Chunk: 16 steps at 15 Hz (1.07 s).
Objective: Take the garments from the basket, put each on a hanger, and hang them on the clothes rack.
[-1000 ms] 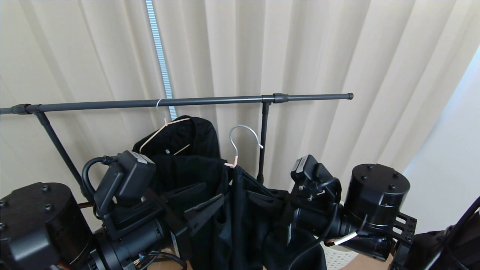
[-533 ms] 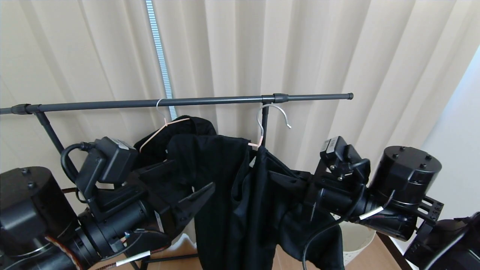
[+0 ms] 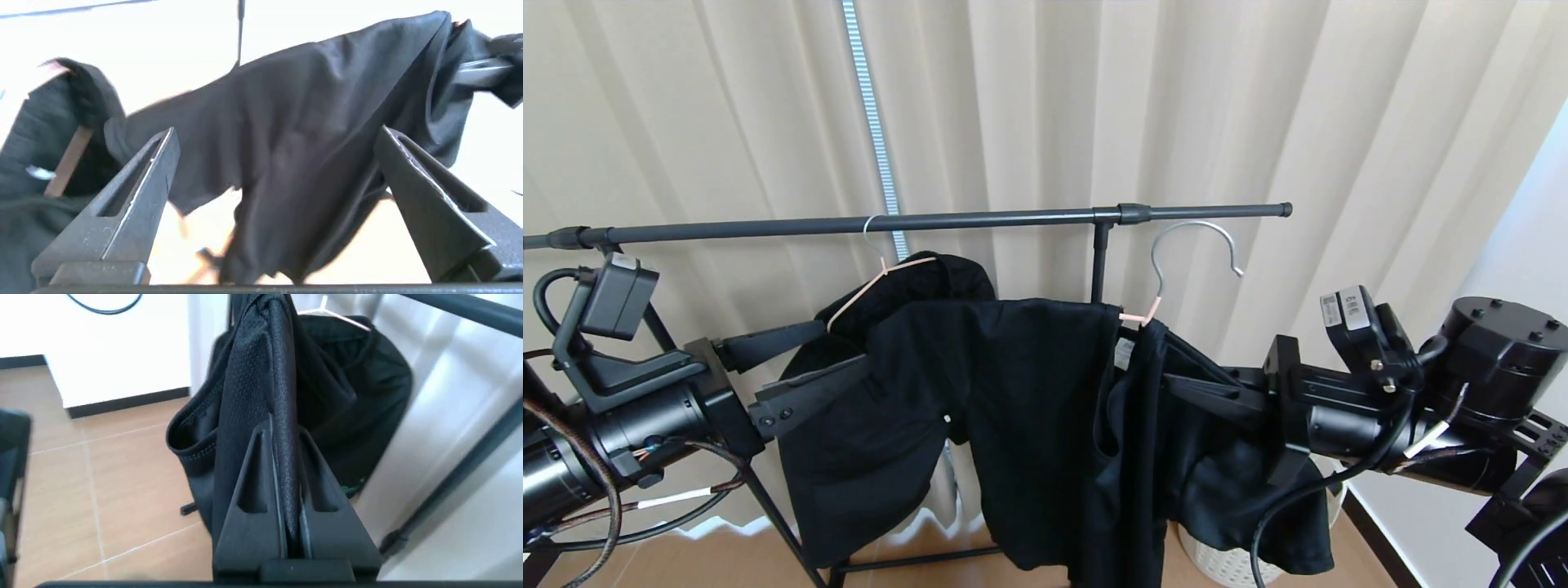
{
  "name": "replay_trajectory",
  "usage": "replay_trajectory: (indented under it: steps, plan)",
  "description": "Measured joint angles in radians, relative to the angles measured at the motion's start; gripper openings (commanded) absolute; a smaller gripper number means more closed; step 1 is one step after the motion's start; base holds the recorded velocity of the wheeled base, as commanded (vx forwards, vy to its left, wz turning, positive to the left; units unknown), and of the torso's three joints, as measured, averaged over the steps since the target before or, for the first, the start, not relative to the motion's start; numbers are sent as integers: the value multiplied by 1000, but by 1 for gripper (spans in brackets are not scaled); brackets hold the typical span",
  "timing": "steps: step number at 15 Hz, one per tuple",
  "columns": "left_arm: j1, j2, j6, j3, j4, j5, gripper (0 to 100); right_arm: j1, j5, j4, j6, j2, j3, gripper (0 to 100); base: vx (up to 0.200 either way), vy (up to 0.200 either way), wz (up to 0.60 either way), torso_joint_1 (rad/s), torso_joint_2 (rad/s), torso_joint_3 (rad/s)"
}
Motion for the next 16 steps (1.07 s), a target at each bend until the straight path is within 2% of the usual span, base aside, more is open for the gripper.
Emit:
replay_trajectory:
  steps: [2,8,9,16]
  plan:
    - [30,36,-2,-1,-1,-17,100,-24,97,0,4,-24,11,0,0,0,0,0,0,0]
    - [15,101,-2,14,-1,-20,100,-40,112,-1,5,-66,19,0,0,0,0,0,0,0]
    - [8,110,-3,14,-1,-18,0,-40,112,-1,5,-71,19,0,0,0,0,0,0,0]
    - [6,133,-5,2,-3,-14,0,-58,112,-2,5,-77,14,0,0,0,0,0,0,0]
